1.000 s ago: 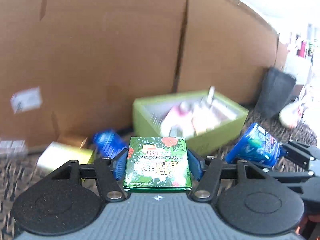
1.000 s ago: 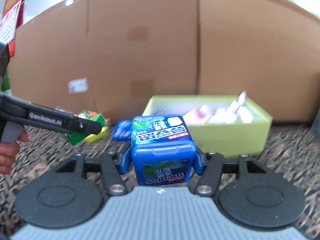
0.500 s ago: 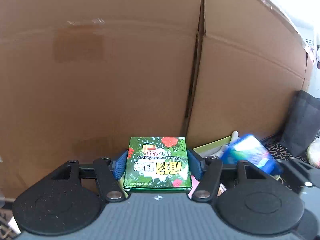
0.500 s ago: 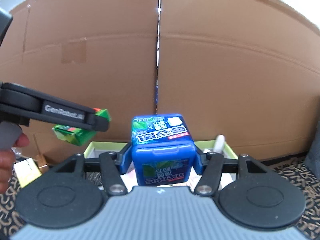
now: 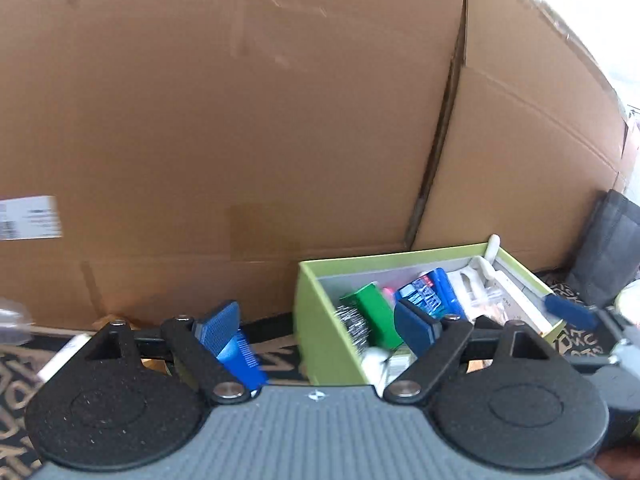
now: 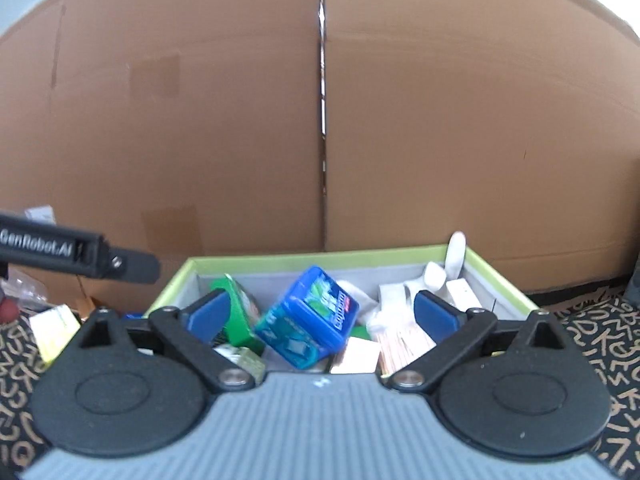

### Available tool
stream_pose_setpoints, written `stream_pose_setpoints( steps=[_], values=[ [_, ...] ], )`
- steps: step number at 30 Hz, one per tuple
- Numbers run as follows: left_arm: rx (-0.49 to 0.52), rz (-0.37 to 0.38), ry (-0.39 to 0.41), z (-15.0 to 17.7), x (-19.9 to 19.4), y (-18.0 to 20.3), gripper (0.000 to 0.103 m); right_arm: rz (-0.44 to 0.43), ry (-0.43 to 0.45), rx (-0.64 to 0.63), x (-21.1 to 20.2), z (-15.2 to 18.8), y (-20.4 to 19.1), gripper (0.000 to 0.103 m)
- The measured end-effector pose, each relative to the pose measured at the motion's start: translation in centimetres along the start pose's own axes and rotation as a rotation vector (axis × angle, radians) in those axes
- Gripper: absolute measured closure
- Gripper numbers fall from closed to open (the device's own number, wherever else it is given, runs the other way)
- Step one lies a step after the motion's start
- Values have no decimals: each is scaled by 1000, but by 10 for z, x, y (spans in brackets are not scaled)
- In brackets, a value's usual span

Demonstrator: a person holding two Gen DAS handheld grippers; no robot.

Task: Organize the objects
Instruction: 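Carry the green box and mint tin over the lime-green box and release them, then move both tools back toward the yellow box and dark blue box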

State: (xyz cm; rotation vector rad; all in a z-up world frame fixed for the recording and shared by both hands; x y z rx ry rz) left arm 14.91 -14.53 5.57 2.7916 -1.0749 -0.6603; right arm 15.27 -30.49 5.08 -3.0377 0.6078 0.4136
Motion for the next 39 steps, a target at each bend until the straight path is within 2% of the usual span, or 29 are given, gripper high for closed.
stream_pose_setpoints(
  steps=[3, 5, 9, 12, 14, 16, 19, 23, 26, 29, 32, 36, 39],
  values=[
    [-7, -62, -8, 5, -25, -6, 12, -25, 3, 9, -28, 4, -3, 0],
    [-33, -68, -16, 17, -43, -10, 11, -64, -5, 21, -46, 11, -7, 0],
    [-107, -103, -51, 46, -69, -24, 11, -141, -58, -4, -71, 29, -22, 0],
    [-155, -152, -71, 65, -85, -38, 11, -177, -103, -44, -93, 57, -44, 0],
    [-186, -179, -79, 75, -90, -49, 11, -206, -140, -57, -94, 67, -59, 0],
    [-216, -213, -96, 80, -90, -61, 11, -222, -180, -62, -97, 76, -73, 0],
    [-260, -251, -80, 78, -83, -82, 11, -234, -220, -77, -96, 86, -88, 0],
    [-309, -303, -74, 66, -56, -109, 11, -248, -216, -89, -102, 82, -93, 0],
    [-282, -316, -84, 61, -32, -117, 11, -250, -228, -98, -104, 83, -96, 0],
    [-239, -381, -136, 63, -14, -125, 11, -263, -237, -110, -105, 83, -100, 0],
    [-206, -401, -138, 62, -13, -132, 11, -271, -243, -129, -103, 84, -104, 0],
    [-263, -463, -134, 62, -31, -151, 11, -275, -242, -126, -99, 82, -111, 0],
    [-305, -547, -106, 65, -56, -174, 11, -289, -240, -126, -97, 80, -114, 0]
  ],
)
Point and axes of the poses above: each gripper's, at about its wrist camera, not at the fingertips, and x roughly the way its jaws point, y to its right, z to its underside, the point moved 1 cm from there along x, roughly the way its jaws point, and after that the axes turned 14 degrees about z, right-handed, at the moved point
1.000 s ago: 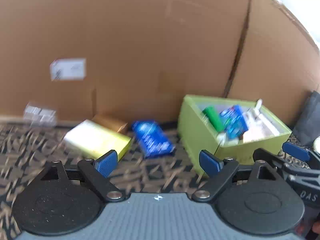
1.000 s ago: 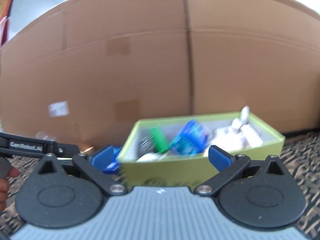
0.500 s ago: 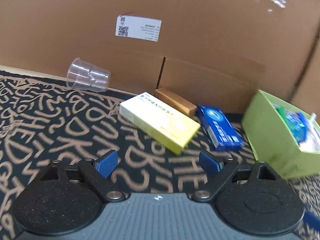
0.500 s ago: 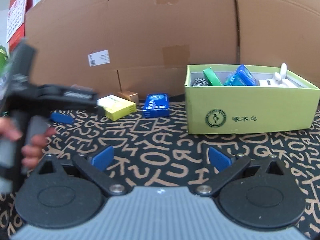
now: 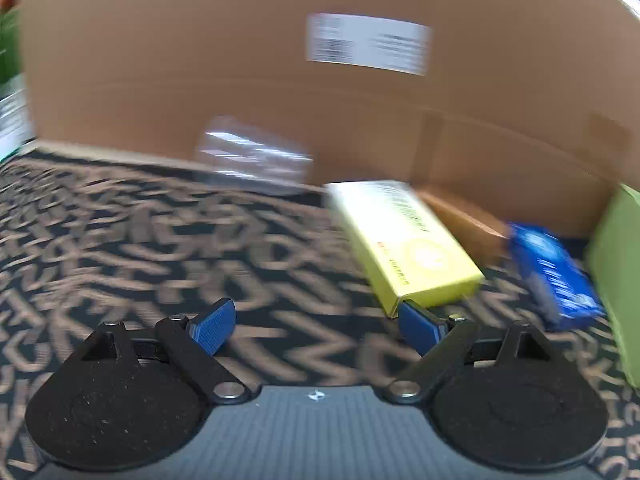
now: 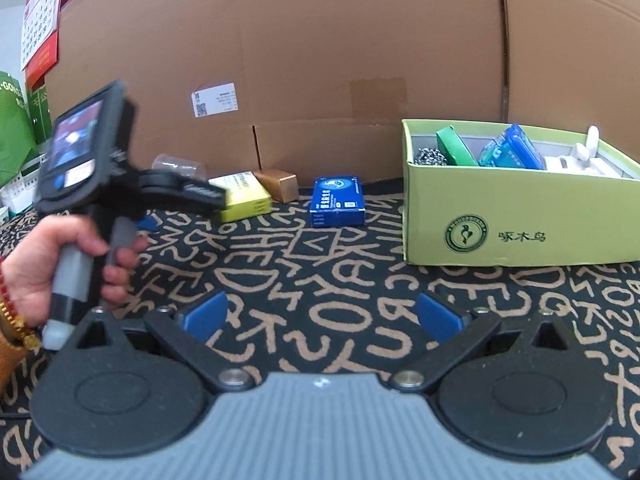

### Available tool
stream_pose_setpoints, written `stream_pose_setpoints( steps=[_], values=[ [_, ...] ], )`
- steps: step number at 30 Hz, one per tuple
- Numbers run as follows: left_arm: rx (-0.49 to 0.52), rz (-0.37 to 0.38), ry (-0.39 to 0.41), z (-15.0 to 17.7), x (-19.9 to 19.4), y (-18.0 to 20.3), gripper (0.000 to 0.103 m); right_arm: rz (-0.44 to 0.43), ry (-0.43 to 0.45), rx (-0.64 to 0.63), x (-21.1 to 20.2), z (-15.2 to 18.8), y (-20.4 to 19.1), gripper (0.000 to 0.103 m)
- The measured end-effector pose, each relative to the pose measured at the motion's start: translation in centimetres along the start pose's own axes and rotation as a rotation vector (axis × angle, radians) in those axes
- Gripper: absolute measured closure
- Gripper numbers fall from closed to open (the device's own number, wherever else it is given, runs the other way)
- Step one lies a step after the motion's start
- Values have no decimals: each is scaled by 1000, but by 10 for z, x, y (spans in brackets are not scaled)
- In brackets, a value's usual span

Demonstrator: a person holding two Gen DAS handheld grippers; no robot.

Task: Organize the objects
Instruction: 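Move both tools back toward the yellow box and dark blue box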

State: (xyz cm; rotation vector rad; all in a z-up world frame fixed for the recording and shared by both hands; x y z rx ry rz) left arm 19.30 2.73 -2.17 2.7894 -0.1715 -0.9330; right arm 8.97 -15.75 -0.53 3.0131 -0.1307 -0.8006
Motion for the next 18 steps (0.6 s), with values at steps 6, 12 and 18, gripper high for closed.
stream_pose_setpoints(
  steps=[6, 12, 18],
  values=[
    [-65, 62, 34, -11, -19, -25, 12, -15, 7, -20, 14, -10, -14, 0],
    [44, 144, 2, -18, 3, 15, 11, -8, 13, 0, 22, -21, -22, 0],
    [84, 119, -64, -24, 38, 26, 13, -3, 13, -33, 35, -30, -32, 0]
  ],
)
Point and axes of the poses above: each gripper's, at about its wrist camera, not at the fingertips, and x roughly the way its jaws point, y to its right, z to its underside, the point moved 1 cm from there along x, roughly the way its jaws point, and after that the axes turned 14 degrees about z, right-handed, at the moved point
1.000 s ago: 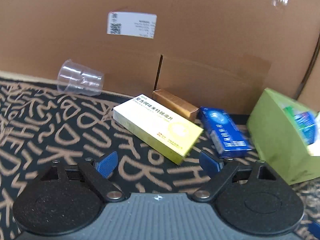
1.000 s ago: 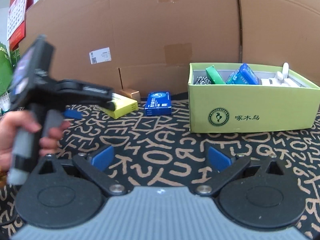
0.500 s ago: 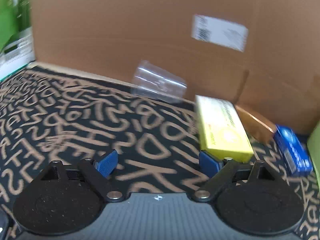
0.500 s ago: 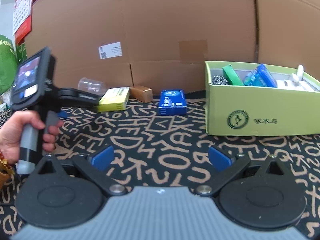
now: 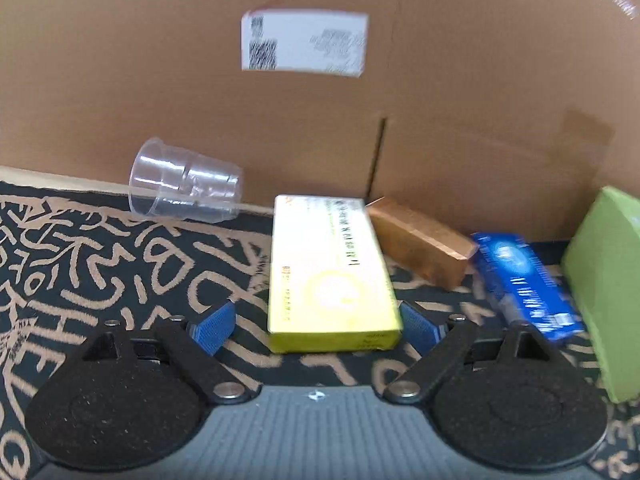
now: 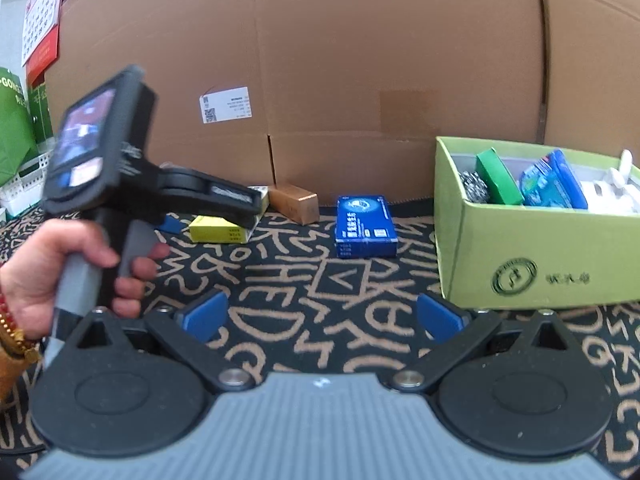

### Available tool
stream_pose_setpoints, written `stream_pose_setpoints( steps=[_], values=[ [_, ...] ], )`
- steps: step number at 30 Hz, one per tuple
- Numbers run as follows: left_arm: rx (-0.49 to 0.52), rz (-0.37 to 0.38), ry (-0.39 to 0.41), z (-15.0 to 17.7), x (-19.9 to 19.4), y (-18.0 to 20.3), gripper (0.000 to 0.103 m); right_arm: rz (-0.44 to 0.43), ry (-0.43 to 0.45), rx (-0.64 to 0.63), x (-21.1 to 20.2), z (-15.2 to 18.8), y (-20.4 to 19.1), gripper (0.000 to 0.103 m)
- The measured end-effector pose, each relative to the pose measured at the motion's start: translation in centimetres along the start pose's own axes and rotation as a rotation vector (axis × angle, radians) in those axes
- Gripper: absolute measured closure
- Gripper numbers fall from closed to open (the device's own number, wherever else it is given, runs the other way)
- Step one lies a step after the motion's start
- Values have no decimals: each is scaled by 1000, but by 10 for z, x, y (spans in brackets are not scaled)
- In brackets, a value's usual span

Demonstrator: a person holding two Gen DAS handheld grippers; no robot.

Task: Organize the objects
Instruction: 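Move both tools back toward the yellow box and dark blue box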

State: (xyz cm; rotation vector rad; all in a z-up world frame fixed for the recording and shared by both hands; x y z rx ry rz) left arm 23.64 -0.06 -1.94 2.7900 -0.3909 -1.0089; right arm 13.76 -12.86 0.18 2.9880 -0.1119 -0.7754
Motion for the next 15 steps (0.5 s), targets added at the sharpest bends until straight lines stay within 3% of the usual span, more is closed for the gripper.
stream_pose_setpoints(
  steps=[1, 2, 7, 15],
  values=[
    [19, -4, 12, 0, 1, -1, 18, 2, 4, -9, 4, -3, -2, 0],
    [40, -4, 18, 1, -1, -4, 31, 5, 5, -17, 10, -6, -6, 0],
    [49, 40, -13, 16, -32, -19, 32, 76, -3, -50, 48, -25, -22, 13],
    [59, 43, 26, 39, -57, -28, 31, 261, -26, -98, 114, -49, -43, 14]
  ],
)
Point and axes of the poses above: each gripper's, at about its wrist camera, not at the fingertips, and x roughly the way its jaws point, y to its right, z to its underside, the point moved 1 cm from there along x, roughly the way its jaws point, and after that the axes turned 14 degrees about z, right-handed, at the moved point
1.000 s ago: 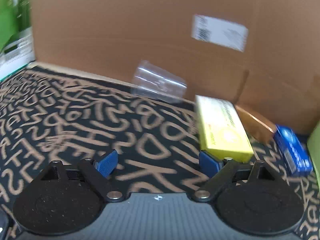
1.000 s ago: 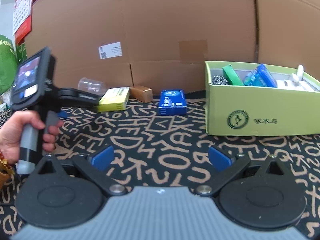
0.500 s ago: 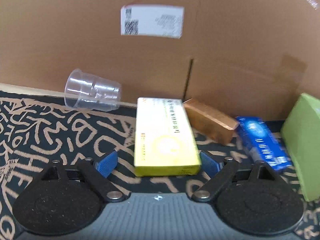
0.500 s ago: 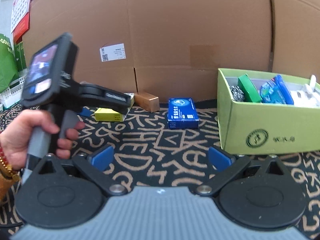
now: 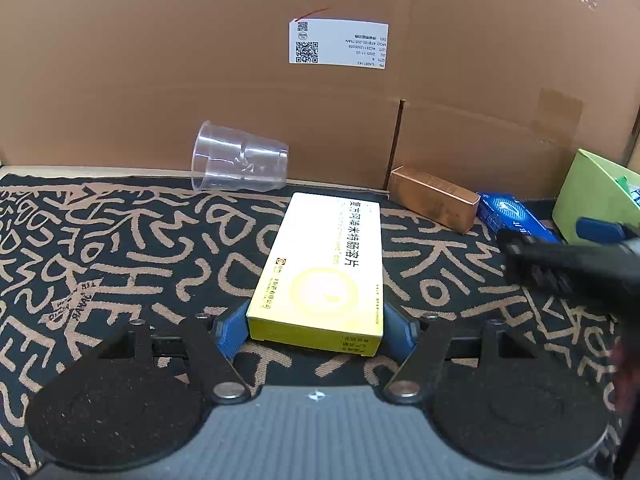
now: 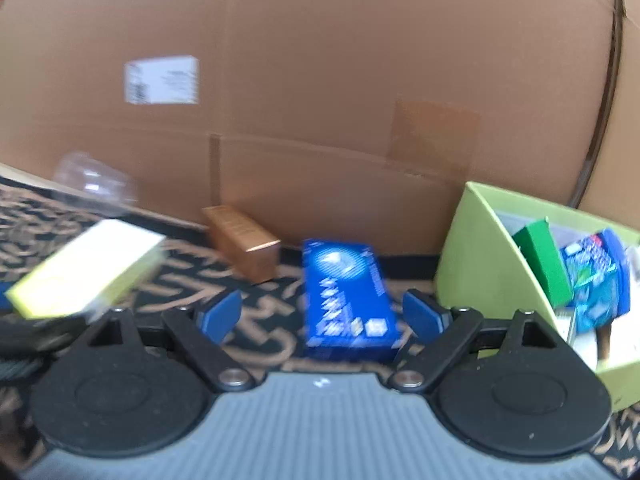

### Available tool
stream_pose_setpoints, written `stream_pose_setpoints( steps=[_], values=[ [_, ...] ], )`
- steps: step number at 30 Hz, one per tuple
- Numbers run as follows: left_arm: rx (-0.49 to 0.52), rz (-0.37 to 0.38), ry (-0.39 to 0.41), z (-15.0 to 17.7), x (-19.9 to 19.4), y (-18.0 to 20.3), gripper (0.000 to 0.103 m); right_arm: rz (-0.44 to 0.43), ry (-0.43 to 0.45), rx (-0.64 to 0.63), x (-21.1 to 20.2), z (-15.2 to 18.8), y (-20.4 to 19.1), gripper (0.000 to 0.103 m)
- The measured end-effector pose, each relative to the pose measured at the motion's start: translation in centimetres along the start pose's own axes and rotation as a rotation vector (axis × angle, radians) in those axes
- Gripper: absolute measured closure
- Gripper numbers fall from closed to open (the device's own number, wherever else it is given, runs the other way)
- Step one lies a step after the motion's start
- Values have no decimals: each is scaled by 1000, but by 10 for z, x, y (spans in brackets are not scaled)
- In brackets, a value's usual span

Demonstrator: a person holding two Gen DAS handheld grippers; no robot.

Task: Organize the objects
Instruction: 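Move both tools back toward the yellow box and dark blue box, then grasp the yellow box with the left tool while the right tool grasps the dark blue box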

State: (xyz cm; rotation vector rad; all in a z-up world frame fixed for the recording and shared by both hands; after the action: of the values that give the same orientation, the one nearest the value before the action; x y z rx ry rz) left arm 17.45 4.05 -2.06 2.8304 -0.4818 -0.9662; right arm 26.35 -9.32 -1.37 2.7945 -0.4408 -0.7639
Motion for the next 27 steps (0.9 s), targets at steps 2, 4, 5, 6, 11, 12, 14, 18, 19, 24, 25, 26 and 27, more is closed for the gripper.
stream_pose_setpoints(
  steps=[2, 4, 5, 6, 11, 12, 14, 18, 19, 24, 25, 26, 27],
  values=[
    [1, 12, 7, -1, 3, -2, 28, -8, -54, 6, 16, -3, -2, 14],
    [10, 19, 6, -2, 3, -2, 28, -33, -128, 34, 31, -2, 1, 20],
    [14, 22, 7, -2, 3, -3, 28, -65, -150, 85, 35, 0, 6, 27],
    [15, 26, 9, -1, 2, -4, 28, -93, -153, 135, 33, 3, 13, 42],
    [44, 37, 8, 1, 0, -1, 32, -124, -132, 139, -4, 21, 28, 48],
    [52, 41, 6, 2, -1, 1, 32, -134, -120, 124, -16, 27, 30, 48],
    [61, 51, -3, 5, -4, 6, 32, -164, -113, 101, -39, 39, 35, 48],
    [87, 122, -30, 24, -25, 24, 32, -223, -113, 69, -84, 66, 51, 48],
    [110, 134, -38, 32, -34, 30, 32, -225, -116, 60, -95, 73, 54, 48],
    [178, 179, -65, 72, -77, 55, 33, -240, -138, 38, -148, 107, 76, 47],
    [185, 174, -62, 77, -83, 57, 32, -235, -133, 31, -156, 112, 79, 47],
    [189, 163, -68, 80, -86, 60, 31, -226, -126, 24, -163, 116, 81, 46],
    [191, 151, -72, 81, -88, 62, 26, -220, -124, 20, -169, 119, 83, 42]
  ],
)
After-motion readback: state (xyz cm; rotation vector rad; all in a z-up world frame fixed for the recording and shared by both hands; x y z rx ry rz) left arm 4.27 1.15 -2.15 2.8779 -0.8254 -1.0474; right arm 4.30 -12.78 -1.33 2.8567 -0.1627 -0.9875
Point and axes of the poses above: each gripper's, at about its wrist camera, not at the fingertips, and x roughly the way its jaws point, y to its right, z to its underside, the point moved 1 cm from there along x, roughly the way its jaws point, and after that the axes turned 14 degrees about z, right-handed, at the moved point
